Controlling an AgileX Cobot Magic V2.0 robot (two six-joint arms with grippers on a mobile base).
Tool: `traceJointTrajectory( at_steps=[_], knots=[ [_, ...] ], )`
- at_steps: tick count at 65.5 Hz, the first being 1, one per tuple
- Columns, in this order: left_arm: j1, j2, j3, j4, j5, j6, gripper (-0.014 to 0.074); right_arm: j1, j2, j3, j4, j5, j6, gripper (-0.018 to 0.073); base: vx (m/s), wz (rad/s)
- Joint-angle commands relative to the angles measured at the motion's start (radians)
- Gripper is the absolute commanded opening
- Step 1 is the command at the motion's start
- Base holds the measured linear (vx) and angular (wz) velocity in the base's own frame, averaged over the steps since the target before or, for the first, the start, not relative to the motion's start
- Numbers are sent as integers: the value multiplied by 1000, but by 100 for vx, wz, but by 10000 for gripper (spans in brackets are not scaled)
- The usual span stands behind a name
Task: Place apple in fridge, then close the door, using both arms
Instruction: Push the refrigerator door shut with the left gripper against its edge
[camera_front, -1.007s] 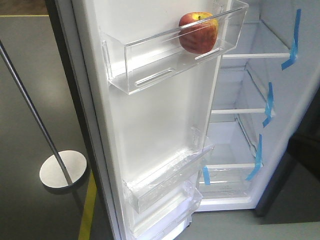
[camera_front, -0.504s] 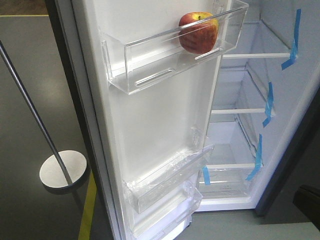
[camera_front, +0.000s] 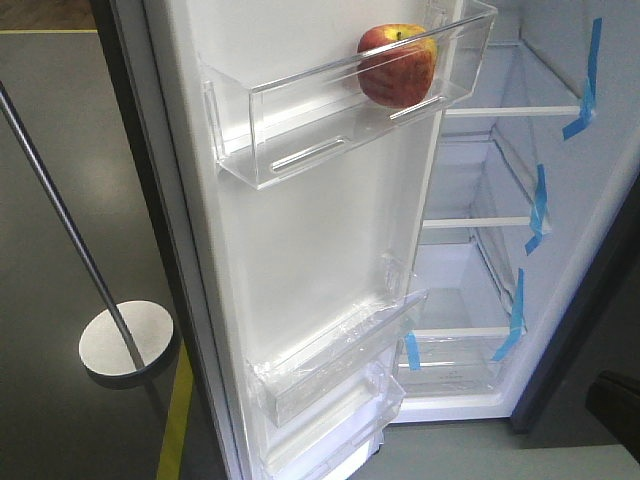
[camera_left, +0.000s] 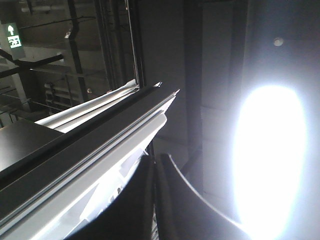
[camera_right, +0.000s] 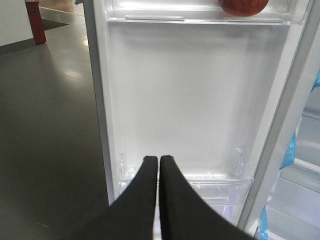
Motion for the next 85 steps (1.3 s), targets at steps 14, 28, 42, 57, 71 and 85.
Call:
traceJointTrajectory(
  at_steps=[14,28,42,57,71,85],
  knots=[
    [-4,476,-291,297,-155,-24,-6,-1,10,-25,66,-43,-2,-3,0,0],
    [-4,793,-500,459,-243,-132,-6,-1,10,-25,77,-43,-2,-3,0,0],
    [-4,1022,-685,509,-240,-132,-6,-1,10,-25,78,-39,-2,-3,0,0],
    [-4,1235,-853,507,-199,-133,0,-1,10,-25,84,-18,-2,-3,0,0],
    [-4,1397,-982,596,-242,-282,4,-1,10,-25,84,-13,-2,-3,0,0],
    [-4,1524,-1147,861,-414,-574,4,-1,10,-25,84,-10,-2,-3,0,0]
  ],
)
